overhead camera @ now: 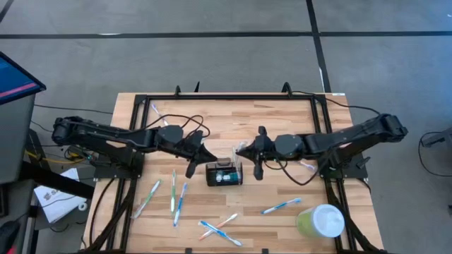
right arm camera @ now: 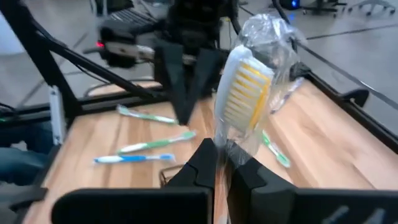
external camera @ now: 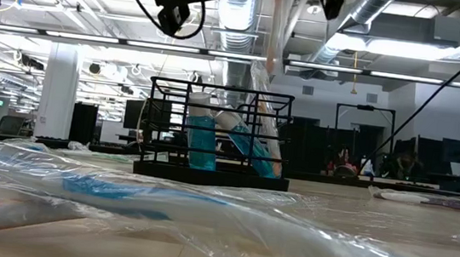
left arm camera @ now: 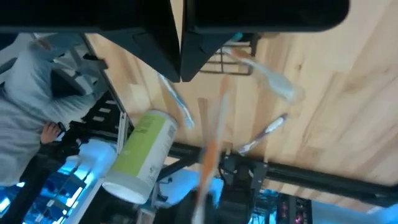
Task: Pick & Place toothbrushing station
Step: Put the top right orange toothbrush into the top right section of the mesh organizer, then put the top right green toothbrush into the bottom right section of the mesh organizer
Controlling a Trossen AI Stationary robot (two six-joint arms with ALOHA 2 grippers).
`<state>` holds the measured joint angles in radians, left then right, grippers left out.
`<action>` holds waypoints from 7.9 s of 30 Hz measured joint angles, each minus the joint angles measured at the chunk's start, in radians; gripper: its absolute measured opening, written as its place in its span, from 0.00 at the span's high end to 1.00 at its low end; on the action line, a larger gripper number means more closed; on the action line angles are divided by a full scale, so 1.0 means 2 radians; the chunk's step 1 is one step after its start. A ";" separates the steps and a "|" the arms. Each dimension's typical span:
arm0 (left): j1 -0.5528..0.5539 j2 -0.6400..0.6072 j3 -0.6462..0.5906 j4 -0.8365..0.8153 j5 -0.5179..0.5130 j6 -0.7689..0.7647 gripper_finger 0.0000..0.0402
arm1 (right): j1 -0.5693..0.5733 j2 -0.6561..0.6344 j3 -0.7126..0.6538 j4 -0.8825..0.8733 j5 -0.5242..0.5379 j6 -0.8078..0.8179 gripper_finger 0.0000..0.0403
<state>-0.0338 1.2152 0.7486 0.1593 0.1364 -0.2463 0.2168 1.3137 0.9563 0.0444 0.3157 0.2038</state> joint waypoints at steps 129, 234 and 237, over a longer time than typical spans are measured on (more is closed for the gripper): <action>0.057 0.002 0.000 -0.143 -0.028 -0.088 0.80 | -0.047 -0.075 -0.059 -0.035 0.020 0.260 0.49; 0.242 0.079 -0.066 -0.185 -0.051 0.167 0.99 | -0.157 -0.049 0.036 -0.060 -0.025 0.261 0.49; 0.242 0.052 -0.066 -0.185 -0.051 0.155 0.99 | -0.157 -0.049 0.036 -0.060 -0.025 0.261 0.49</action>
<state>0.4503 1.3200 0.6163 -0.2104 0.0348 0.0629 -0.0969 1.2152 1.0290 -0.0746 0.2663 0.7258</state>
